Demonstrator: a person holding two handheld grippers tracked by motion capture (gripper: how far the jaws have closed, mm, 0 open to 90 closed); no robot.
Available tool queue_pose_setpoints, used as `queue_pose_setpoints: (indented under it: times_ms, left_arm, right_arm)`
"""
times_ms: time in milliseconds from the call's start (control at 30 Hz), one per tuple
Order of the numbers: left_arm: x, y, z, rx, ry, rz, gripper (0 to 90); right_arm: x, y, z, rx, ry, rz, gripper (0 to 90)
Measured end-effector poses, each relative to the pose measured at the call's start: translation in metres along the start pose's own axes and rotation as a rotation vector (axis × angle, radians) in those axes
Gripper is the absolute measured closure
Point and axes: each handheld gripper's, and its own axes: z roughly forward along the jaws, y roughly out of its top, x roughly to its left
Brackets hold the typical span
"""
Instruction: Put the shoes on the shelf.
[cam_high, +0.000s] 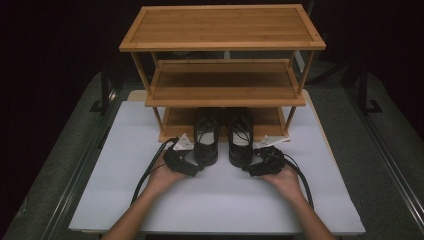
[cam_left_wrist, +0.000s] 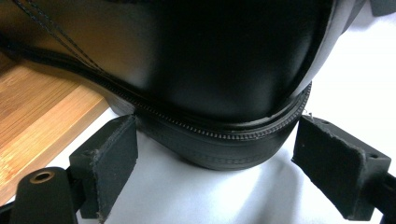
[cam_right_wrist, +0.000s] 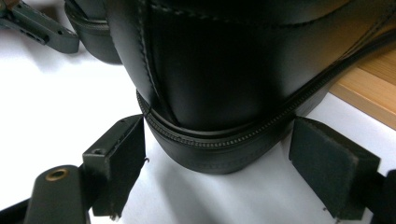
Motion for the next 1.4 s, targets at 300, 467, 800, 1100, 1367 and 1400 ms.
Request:
queue_pose_setpoints:
  times_ms: [300,467,800,1100,1367,1400]
  left_arm:
    - [-0.007,0.005,0.004,0.003,0.005,0.01,17.6]
    - [-0.011,0.009,0.004,0.024,0.028,0.0,18.2]
    - [-0.005,0.018,-0.007,-0.042,-0.002,-0.037,18.2]
    - [0.012,0.039,-0.009,-0.079,-0.001,-0.045,18.2]
    - [0.031,0.052,0.002,-0.073,0.019,-0.065,18.2]
    - [0.034,0.053,0.003,-0.059,0.023,-0.049,18.2]
  right_arm:
    - [0.012,0.003,0.009,-0.021,-0.017,-0.015,25.7]
    - [0.017,0.003,0.01,-0.036,-0.026,-0.011,27.7]
    - [0.015,0.013,0.0,-0.071,-0.009,0.011,27.7]
    - [0.0,0.03,0.0,-0.075,-0.008,0.021,27.5]
    - [-0.014,0.045,0.009,-0.083,-0.028,0.042,27.4]
    - [-0.016,0.046,0.011,-0.082,-0.034,0.041,27.4]
